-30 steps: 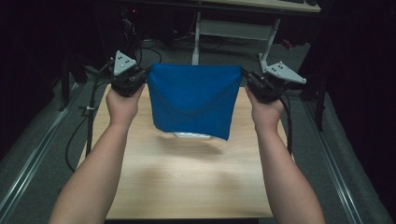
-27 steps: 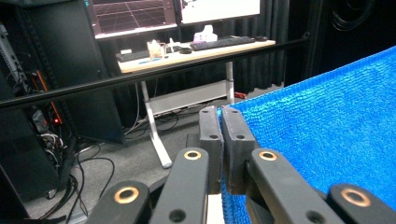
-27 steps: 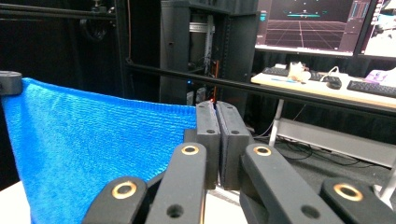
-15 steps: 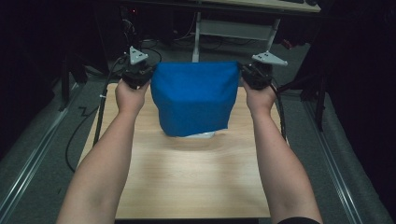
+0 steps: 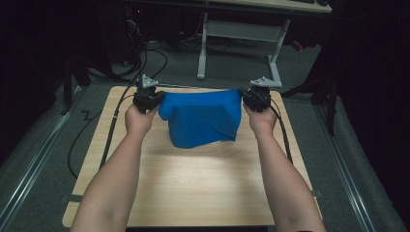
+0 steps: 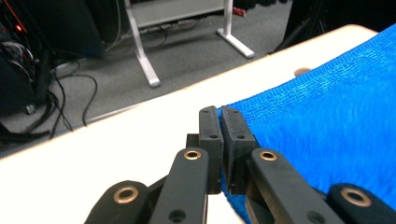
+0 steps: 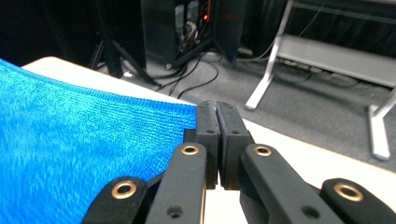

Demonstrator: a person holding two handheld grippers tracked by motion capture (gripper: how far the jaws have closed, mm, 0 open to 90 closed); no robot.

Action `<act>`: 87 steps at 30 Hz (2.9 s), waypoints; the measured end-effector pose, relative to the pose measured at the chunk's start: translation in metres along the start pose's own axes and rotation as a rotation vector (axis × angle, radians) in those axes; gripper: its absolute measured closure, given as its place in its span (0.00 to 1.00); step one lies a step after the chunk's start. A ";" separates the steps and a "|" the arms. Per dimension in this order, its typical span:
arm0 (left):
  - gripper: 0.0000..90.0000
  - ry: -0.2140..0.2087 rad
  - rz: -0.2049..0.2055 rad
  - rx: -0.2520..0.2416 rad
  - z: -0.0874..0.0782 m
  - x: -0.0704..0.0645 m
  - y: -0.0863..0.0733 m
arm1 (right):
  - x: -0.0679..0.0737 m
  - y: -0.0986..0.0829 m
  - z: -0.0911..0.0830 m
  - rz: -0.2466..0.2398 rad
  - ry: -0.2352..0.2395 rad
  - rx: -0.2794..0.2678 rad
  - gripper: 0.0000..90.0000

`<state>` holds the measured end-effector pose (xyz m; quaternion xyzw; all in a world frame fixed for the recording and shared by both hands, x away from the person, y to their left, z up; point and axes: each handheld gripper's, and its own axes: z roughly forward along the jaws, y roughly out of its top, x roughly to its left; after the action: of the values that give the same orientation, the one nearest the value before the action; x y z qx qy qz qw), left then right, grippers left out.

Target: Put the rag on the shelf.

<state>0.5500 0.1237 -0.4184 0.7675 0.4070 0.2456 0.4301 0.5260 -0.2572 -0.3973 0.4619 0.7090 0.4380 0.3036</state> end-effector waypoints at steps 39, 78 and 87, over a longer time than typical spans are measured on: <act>0.97 -0.166 -0.129 0.085 0.033 -0.032 -0.083 | 0.028 -0.095 0.010 0.057 0.102 0.118 0.99; 0.61 -0.055 -0.135 0.021 -0.008 -0.012 -0.076 | 0.019 -0.084 -0.004 0.078 0.052 0.088 0.59; 0.58 -0.050 -0.138 0.004 -0.020 -0.011 -0.078 | 0.017 -0.078 -0.019 0.049 0.025 0.080 0.55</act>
<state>0.4971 0.1466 -0.4753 0.7443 0.4484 0.1953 0.4546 0.4731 -0.2631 -0.4596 0.4855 0.7182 0.4220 0.2652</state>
